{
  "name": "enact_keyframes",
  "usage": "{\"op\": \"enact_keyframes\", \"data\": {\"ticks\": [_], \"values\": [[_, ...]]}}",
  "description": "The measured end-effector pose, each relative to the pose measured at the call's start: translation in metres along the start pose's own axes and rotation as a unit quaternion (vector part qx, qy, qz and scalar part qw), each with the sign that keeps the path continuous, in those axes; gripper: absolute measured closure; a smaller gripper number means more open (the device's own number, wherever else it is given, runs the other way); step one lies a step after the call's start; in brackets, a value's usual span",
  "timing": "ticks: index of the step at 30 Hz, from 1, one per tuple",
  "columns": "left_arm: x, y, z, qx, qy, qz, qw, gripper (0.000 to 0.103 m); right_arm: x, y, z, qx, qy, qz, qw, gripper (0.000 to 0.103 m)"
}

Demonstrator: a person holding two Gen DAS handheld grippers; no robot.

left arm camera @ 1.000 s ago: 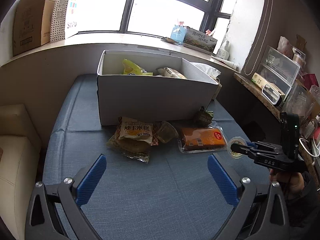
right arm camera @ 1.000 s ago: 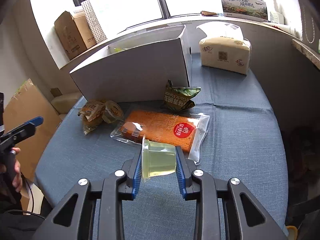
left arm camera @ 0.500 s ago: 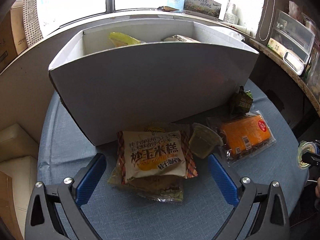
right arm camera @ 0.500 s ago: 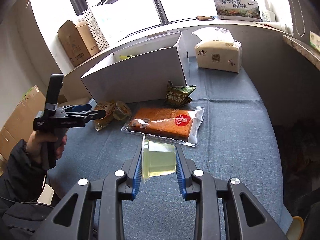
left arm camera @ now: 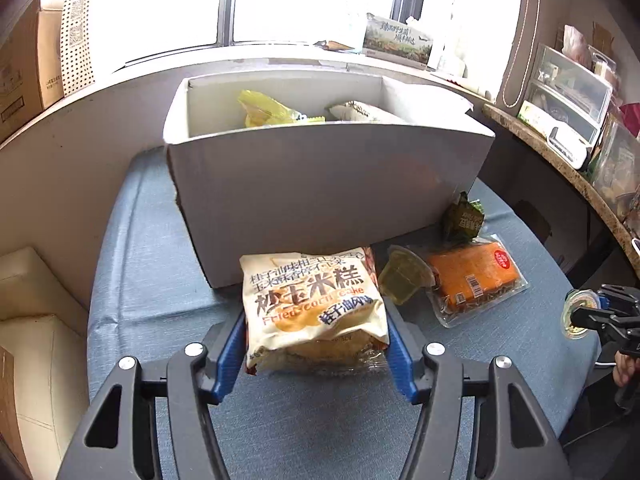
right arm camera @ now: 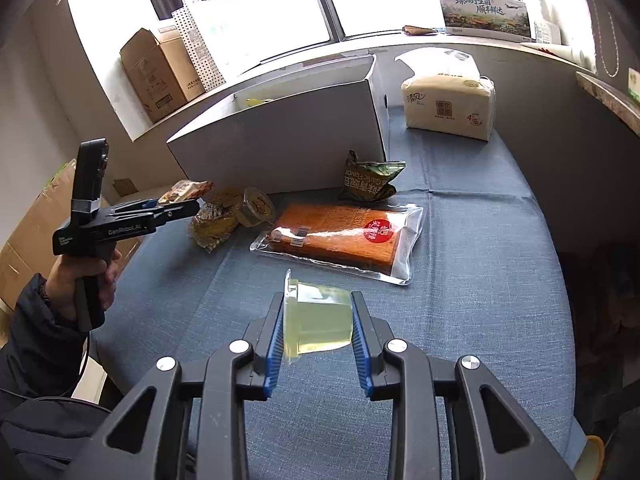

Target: Organize snacks

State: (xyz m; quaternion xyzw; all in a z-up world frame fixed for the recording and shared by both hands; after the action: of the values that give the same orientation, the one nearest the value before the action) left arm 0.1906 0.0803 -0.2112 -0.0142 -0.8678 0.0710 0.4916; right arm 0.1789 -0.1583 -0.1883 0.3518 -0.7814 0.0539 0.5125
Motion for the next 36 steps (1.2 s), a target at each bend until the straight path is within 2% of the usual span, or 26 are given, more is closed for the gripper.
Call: {"op": "enact_keyframes", "data": {"ticks": [3,8,12,18,23,27,31,32,33,35,36], "values": [[0.024,0.000,0.000,0.006,-0.027,0.014,0.9995,0.037,0.001,0.006,-0.004,0.008,-0.002,-0.001,1.000,0.070],[0.057,-0.015,-0.022,-0.004,-0.064,0.023,0.9977,0.037,0.011,0.020,-0.025,0.026,-0.020,-0.007,0.999,0.070],[0.075,-0.021,-0.041,-0.007,-0.082,0.040,0.9958,0.037,0.024,0.033,-0.056,0.048,-0.043,-0.009,0.998,0.070],[0.090,-0.025,-0.085,-0.007,-0.113,0.046,0.9925,0.037,0.041,0.051,-0.122,0.077,-0.083,-0.010,0.994,0.070],[0.081,-0.017,-0.126,0.003,-0.115,0.042,0.9925,0.037,0.025,0.052,-0.185,0.062,-0.087,-0.022,0.994,0.070],[0.061,-0.003,-0.153,0.017,-0.100,0.035,0.9942,0.037,0.005,0.047,-0.230,0.066,-0.086,0.009,0.994,0.070],[0.041,0.010,-0.166,0.024,-0.086,0.006,0.9960,0.037,-0.014,0.038,-0.261,0.049,-0.079,0.006,0.996,0.070],[0.035,0.013,-0.168,0.025,-0.079,0.000,0.9966,0.032,-0.019,0.036,-0.265,0.044,-0.077,0.008,0.996,0.069],[0.028,0.016,-0.169,0.027,-0.068,-0.002,0.9973,0.029,-0.023,0.033,-0.268,0.041,-0.077,0.010,0.996,0.062],[0.017,0.023,-0.166,0.037,-0.046,-0.015,0.9981,0.005,-0.030,0.026,-0.273,0.032,-0.078,0.032,0.996,0.004],[0.015,0.026,-0.164,0.041,-0.045,-0.016,0.9980,0.001,-0.029,0.022,-0.274,0.024,-0.087,0.037,0.995,0.001]]}}
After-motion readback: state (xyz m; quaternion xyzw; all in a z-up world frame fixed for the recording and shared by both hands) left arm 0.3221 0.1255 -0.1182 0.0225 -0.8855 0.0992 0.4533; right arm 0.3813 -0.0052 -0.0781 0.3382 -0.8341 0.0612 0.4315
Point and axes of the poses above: each gripper's, at about its wrist camera, not at the fingertips, and x roughly against the way its jaws point, y to its left, z to its underside, the point moved 9 cm from there along -x, roughly the way its jaws point, and after that the axes turned 13 degrees about y, right-handed, at the moved point
